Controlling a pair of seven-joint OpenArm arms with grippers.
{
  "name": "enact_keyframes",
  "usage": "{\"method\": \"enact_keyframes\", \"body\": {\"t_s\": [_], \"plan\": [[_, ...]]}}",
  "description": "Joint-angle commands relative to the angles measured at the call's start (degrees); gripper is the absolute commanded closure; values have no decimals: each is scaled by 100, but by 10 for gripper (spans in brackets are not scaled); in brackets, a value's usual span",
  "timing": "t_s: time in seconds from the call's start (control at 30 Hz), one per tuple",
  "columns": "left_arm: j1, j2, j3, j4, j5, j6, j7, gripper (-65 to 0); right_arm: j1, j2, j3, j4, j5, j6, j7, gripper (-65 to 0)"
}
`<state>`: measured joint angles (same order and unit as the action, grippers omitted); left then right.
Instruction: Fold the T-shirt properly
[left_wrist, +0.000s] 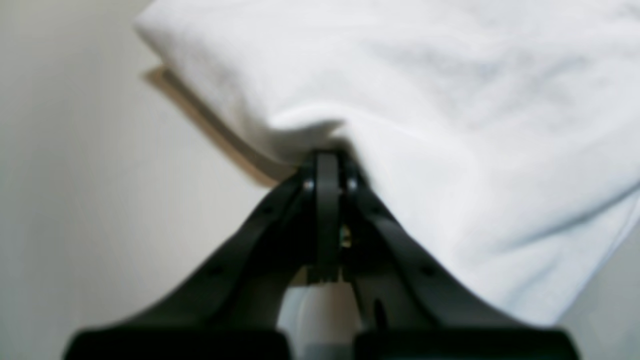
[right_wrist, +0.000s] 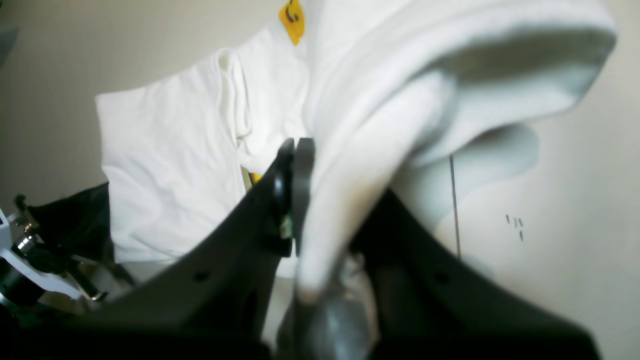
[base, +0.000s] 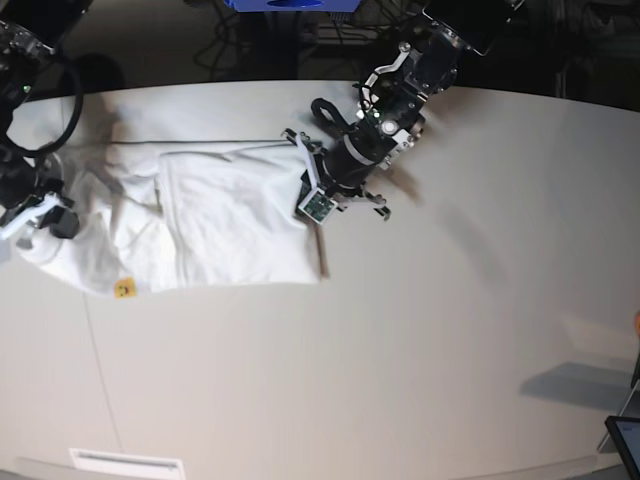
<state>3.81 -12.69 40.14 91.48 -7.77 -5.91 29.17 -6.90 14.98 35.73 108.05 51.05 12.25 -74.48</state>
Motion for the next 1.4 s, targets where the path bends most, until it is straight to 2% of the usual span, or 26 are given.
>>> {"method": "enact_keyframes", "body": {"t_s": [0.0,0.13,0.37,0.47,0.67,0.83,1.0,1.23,1.37], "plan": [[-43,16,87,43,-36,-46,103,0,79,27,27,224,157,-25,129,-3],[-140,174,149,43,-36,-46,332,0,70,-26,19,408,148,-210,138,-3],[-272,218,149,8,-36,-46,367,0,70,-61,19,522,148,-210,147,-3],[-368,218,166,-19,-36,-46,367,0,61,-114,-52,602,-37,-306,358,-3],[-386,271,166,-80,-36,-46,367,0,-115,-70,-1423,628,-1012,-658,1228,-3],[-377,271,166,-247,-36,-46,367,0,-176,-70,-2584,628,-1909,-1282,1835,-3],[-377,253,166,-326,-36,-46,367,0,-159,-87,-3586,628,-3105,-1801,2063,-3],[-386,253,166,-326,-27,-46,367,0,-150,-114,-4526,628,-4195,-2258,2125,-3],[-395,289,166,-414,-27,-46,367,0,-141,-114,-5115,628,-4749,-2821,2125,-1]]}}
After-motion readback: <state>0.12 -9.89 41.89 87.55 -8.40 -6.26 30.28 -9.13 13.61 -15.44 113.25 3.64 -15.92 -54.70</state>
